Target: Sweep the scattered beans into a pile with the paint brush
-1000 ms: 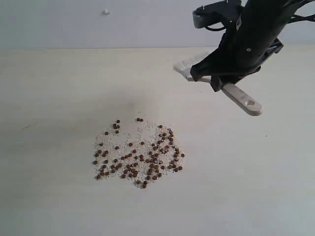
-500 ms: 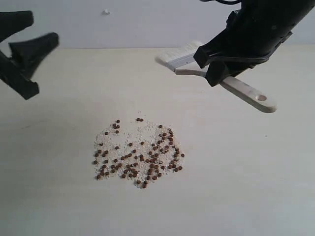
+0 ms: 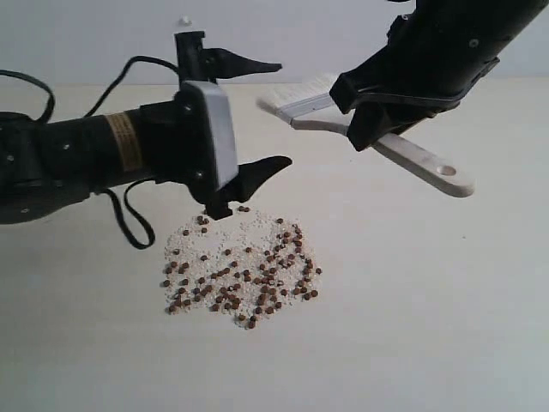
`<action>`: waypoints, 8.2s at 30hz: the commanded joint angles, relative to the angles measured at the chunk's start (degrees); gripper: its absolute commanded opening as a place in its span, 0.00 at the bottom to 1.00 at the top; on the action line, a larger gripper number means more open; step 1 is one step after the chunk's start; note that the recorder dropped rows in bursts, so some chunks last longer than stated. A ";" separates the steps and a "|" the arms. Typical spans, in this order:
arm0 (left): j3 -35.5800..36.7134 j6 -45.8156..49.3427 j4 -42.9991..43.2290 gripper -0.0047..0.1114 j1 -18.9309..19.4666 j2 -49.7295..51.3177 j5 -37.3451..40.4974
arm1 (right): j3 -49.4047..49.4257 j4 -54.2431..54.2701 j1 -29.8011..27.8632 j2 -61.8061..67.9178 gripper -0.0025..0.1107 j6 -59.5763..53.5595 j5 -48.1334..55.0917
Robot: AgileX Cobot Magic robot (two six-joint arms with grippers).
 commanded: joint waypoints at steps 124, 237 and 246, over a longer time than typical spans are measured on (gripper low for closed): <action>-17.22 -94.79 41.34 0.04 21.53 6.43 -22.77 | -6.97 72.38 -9.23 16.87 0.55 -88.91 4.14; -10.68 -92.57 37.40 0.04 29.01 4.61 -22.77 | 3.85 39.48 -9.23 -1.89 0.02 -50.54 -38.97; 12.12 -79.65 11.09 0.04 29.40 -8.24 -13.69 | 13.71 40.76 -9.23 -8.39 0.02 -47.82 -45.11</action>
